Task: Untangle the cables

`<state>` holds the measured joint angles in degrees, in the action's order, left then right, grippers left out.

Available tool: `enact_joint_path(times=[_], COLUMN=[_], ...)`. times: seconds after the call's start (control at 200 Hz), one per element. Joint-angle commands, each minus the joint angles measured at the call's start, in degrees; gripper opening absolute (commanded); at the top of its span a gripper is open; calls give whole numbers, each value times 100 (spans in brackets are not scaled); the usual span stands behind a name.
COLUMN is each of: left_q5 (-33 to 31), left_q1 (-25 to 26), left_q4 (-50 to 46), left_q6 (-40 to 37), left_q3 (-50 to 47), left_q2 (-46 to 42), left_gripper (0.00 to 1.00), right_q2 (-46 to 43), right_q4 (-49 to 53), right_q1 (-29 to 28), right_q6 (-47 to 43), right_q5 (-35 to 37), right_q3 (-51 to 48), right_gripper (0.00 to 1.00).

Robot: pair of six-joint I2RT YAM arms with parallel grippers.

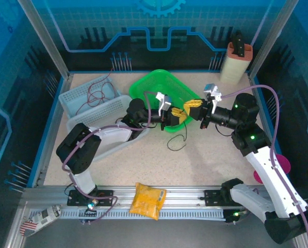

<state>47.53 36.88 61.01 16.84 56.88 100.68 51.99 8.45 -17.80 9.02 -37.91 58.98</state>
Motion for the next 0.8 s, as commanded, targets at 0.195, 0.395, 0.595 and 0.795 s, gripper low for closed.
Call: enact_joint_path(times=[0.195,0.395,0.595,0.795], left_q5=[135,-182,-1986,-3574], left_q1=[31,29,37,36], left_q4=[34,-626,-3647,-5262], left_q6=[-173,-447,-943,-1343], left_q3=[145,212,802,1312], left_q2=[-210,-532,-1434,-2393], left_gripper=[0,0,0,0], right_q2=[-98,-91,-372,-590], right_q4=[209,895,1457,2365], right_q1=[100,332,1077,1448], right_q6=[-49,321,575,431], right_q5=[234,1140,759,1198], right_q3=[228,350,104,-86], right_gripper=[94,100,100,100])
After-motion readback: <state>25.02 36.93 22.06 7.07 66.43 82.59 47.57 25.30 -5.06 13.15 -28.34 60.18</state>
